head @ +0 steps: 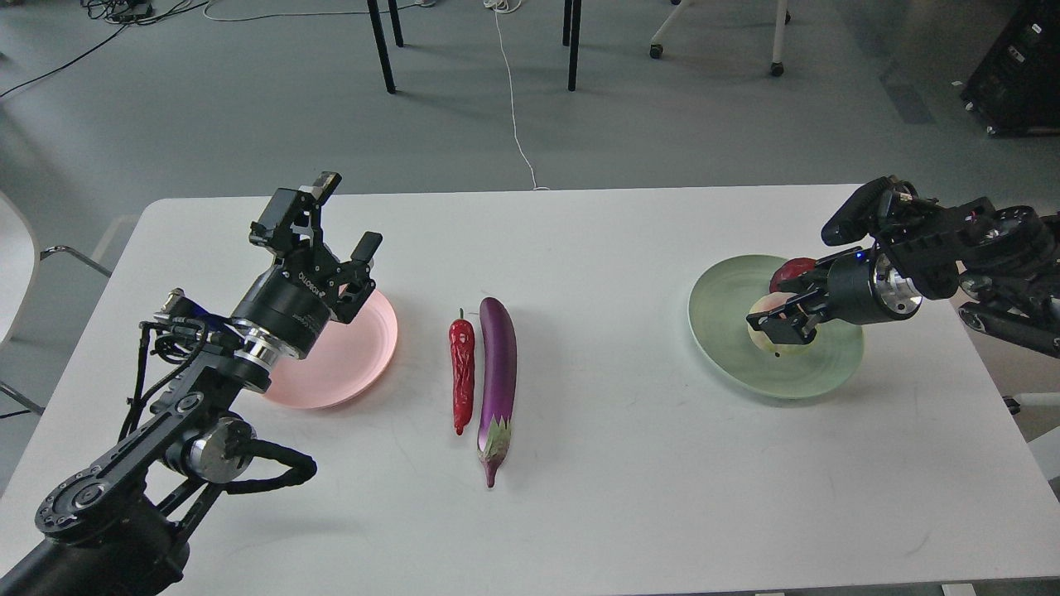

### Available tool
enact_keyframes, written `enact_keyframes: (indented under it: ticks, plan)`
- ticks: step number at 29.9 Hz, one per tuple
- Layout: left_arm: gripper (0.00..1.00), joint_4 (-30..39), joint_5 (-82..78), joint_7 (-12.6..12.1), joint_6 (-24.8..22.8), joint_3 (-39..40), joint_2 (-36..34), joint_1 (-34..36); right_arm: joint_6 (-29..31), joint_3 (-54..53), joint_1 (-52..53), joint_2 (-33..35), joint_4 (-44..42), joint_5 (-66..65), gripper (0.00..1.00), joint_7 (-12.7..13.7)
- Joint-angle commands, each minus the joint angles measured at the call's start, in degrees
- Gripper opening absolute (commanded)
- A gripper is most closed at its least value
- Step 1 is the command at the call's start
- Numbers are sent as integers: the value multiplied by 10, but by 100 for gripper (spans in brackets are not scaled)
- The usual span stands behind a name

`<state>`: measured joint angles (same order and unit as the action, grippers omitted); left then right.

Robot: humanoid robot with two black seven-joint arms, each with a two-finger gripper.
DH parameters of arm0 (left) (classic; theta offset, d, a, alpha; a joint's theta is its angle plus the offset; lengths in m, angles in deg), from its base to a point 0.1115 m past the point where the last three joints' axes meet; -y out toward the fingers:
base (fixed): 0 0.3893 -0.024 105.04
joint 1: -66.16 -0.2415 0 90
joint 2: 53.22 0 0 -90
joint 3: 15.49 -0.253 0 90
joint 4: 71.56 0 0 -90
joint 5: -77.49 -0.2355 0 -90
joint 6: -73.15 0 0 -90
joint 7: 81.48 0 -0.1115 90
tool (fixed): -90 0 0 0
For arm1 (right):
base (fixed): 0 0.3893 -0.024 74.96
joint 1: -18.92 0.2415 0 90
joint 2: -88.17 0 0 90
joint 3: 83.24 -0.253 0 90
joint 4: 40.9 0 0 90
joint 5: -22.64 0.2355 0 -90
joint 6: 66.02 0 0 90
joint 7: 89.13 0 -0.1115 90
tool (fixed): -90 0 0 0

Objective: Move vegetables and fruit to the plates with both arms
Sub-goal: 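Carry the peach onto the green plate and release it, then raise the right gripper off the green plate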

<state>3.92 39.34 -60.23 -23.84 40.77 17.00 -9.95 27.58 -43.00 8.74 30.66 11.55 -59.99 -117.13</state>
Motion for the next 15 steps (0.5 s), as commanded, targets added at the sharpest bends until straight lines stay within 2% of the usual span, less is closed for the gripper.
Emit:
enact_keyframes:
  ticks: [1,5,8,15]
  plan:
    - [98,0,-1,0,0,0,-2,0,-10,-1,-11,1,-9,0,95,0]
    - [98,0,-1,-1,0,0,-2,0,-11,-27,-11,11,-2,8,97,0]
    - [98,0,-2,-1,0,0,-3,0,-4,-123,-12,40,24,39,97,0]
    - [98,0,-22,-2,0,0,-5,3,13,-292,-99,88,128,402,98,0]
